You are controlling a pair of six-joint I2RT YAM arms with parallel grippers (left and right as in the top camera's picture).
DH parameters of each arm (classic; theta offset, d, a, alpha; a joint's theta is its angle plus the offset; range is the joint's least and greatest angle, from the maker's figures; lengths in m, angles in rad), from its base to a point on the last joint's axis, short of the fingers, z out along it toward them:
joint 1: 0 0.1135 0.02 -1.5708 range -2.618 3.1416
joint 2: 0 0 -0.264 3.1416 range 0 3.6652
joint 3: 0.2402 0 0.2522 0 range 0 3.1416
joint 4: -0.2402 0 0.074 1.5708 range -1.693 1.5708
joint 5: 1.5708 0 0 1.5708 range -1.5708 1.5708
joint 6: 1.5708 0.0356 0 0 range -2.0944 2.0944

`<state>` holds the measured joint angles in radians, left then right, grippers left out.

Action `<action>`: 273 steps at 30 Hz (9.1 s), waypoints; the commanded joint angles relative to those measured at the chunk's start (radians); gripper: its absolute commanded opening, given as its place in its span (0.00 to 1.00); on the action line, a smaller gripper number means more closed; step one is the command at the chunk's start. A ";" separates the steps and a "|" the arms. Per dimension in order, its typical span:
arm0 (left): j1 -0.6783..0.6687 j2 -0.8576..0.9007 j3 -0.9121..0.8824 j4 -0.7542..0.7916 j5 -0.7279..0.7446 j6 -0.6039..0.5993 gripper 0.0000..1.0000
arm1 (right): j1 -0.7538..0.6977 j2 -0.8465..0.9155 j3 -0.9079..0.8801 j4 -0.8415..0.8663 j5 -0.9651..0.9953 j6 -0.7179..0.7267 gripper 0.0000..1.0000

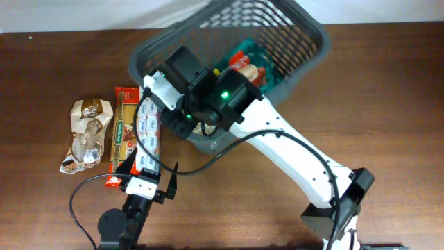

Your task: Pack container

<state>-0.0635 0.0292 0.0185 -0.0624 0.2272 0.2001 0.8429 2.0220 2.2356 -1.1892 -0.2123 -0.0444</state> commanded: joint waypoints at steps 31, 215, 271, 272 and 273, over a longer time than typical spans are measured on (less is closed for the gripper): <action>-0.003 0.004 -0.010 0.002 -0.007 -0.005 0.99 | -0.055 0.044 0.198 0.056 0.120 -0.130 0.70; -0.003 0.004 -0.010 0.002 -0.007 -0.005 0.99 | -0.444 0.229 0.366 -0.292 0.461 0.694 0.04; -0.003 0.004 -0.010 0.002 -0.007 -0.005 0.99 | -0.437 0.199 0.475 -0.327 0.770 0.925 0.04; -0.003 0.004 -0.010 0.002 -0.007 -0.005 0.99 | -0.437 0.199 0.475 -0.330 0.752 0.925 0.04; -0.003 0.004 -0.010 0.002 -0.007 -0.005 0.99 | -0.437 0.199 0.475 -0.335 0.730 0.925 0.04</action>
<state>-0.0635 0.0307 0.0185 -0.0624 0.2272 0.2001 0.4152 2.2585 2.6518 -1.5414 0.3664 0.8436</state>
